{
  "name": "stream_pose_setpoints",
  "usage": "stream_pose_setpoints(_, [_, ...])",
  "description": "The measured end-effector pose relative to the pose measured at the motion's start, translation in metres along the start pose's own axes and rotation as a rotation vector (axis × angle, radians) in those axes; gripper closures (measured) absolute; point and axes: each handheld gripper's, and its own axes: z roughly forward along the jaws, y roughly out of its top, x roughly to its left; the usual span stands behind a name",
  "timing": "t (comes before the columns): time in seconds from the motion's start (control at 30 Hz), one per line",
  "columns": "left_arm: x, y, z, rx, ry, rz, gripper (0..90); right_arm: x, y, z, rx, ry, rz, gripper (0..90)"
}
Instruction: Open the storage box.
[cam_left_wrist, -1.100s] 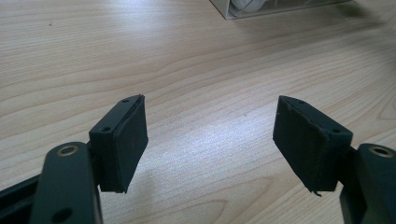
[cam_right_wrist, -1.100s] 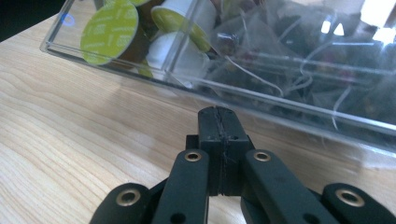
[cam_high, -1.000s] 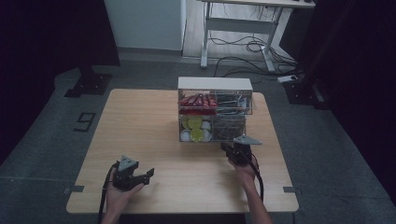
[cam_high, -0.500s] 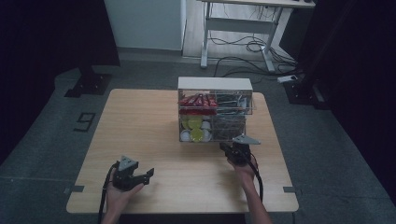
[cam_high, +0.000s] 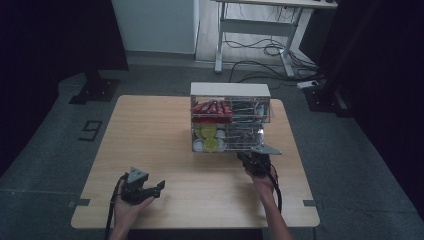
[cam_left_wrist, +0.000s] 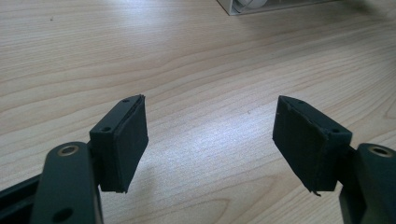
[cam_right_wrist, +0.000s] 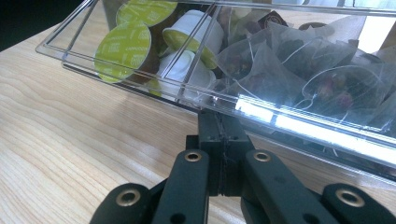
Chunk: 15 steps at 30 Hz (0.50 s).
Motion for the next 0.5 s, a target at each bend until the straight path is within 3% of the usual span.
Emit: stream_pose_setpoints(0.5, [-0.006,-0.003,0.007,0.021,-0.005,0.003,26.8,-0.001,0.017,-0.004,-0.051,0.007,0.024,89.1])
